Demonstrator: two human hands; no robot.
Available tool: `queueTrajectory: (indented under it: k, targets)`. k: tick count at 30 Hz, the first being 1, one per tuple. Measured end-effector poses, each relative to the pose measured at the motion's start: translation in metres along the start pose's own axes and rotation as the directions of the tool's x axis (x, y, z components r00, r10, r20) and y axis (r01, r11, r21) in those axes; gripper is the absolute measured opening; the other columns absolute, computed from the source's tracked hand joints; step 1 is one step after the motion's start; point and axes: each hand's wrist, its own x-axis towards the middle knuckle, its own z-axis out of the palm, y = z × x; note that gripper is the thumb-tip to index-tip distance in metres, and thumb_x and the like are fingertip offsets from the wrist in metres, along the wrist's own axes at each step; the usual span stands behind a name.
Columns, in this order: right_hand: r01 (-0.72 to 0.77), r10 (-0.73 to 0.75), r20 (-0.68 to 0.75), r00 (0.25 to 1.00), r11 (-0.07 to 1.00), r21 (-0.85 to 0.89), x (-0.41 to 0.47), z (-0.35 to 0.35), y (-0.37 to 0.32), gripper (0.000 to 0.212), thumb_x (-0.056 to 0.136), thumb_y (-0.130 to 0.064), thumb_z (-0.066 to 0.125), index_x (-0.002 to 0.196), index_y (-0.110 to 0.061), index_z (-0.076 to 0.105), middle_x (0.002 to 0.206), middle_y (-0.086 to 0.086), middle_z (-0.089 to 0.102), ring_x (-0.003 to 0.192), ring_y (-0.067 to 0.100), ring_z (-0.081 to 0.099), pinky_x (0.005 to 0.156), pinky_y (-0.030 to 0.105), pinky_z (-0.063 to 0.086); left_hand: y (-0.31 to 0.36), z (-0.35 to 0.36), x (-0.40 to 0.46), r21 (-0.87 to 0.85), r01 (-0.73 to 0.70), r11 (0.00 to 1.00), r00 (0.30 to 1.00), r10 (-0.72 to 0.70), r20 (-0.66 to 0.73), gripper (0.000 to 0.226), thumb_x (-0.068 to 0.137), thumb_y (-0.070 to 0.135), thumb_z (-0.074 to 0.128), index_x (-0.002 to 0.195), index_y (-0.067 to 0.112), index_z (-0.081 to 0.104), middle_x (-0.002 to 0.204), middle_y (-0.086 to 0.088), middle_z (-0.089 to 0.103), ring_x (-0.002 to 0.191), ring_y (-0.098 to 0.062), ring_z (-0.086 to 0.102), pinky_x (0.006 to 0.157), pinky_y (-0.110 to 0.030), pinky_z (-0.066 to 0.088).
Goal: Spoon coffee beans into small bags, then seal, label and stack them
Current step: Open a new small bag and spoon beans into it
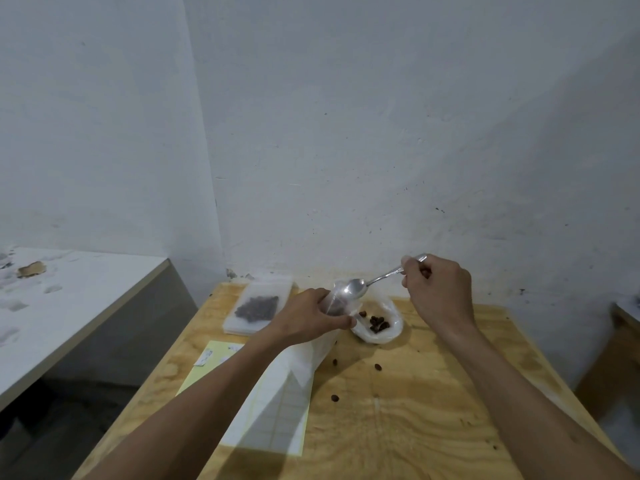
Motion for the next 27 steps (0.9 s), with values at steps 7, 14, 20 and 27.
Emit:
queueTrajectory:
  k: [7,14,20,27]
  targets:
    - [0.096,-0.125,-0.074,0.989,0.946,-0.309,-0.008,-0.006,0.019,0.038,0.101,-0.028,0.054,0.068,-0.012,0.062,0.049,-0.003,0.051,0.042,0.017,0.046,0.045,0.025,0.030,0.002,-0.003,0.004,-0.246,0.147,0.958,0.989,-0.134,0.068,0.061,0.064,0.073,0.079,0.095,0.021,0.073,0.090,0.001,0.074,0.094,-0.024,0.072,0.092,-0.045,0.056]
    - [0.091,-0.101,0.017,0.995,0.797,-0.597,-0.027,0.014,0.040,0.035,0.101,-0.027,0.047,0.077,-0.007,0.063,0.066,0.007,0.066,0.056,0.031,0.063,0.049,0.028,0.036,0.029,0.012,0.018,-0.314,0.279,0.907,0.959,-0.248,0.138,0.049,0.073,0.052,0.083,0.101,0.013,0.077,0.102,-0.003,0.077,0.098,-0.020,0.069,0.085,-0.033,0.052]
    - [-0.281,0.266,-0.097,0.959,0.850,-0.446,-0.028,0.018,0.066,0.043,0.101,-0.024,0.046,0.063,-0.007,0.054,0.054,0.006,0.049,0.047,0.023,0.044,0.046,0.026,0.027,0.052,0.003,0.021,-0.400,0.196,0.895,0.974,-0.130,0.186,0.036,0.082,0.044,0.079,0.099,0.012,0.080,0.098,0.005,0.079,0.087,-0.003,0.071,0.074,-0.018,0.048]
    - [-0.584,0.585,-0.007,0.811,0.809,-0.065,-0.034,0.024,0.088,0.041,0.097,-0.022,0.054,0.074,0.007,0.072,0.071,0.024,0.071,0.055,0.031,0.057,0.055,0.031,0.040,0.022,0.000,0.019,-0.283,0.244,0.928,0.963,-0.199,0.181,0.054,0.063,0.062,0.084,0.095,0.018,0.080,0.098,0.001,0.079,0.099,-0.020,0.072,0.096,-0.041,0.055]
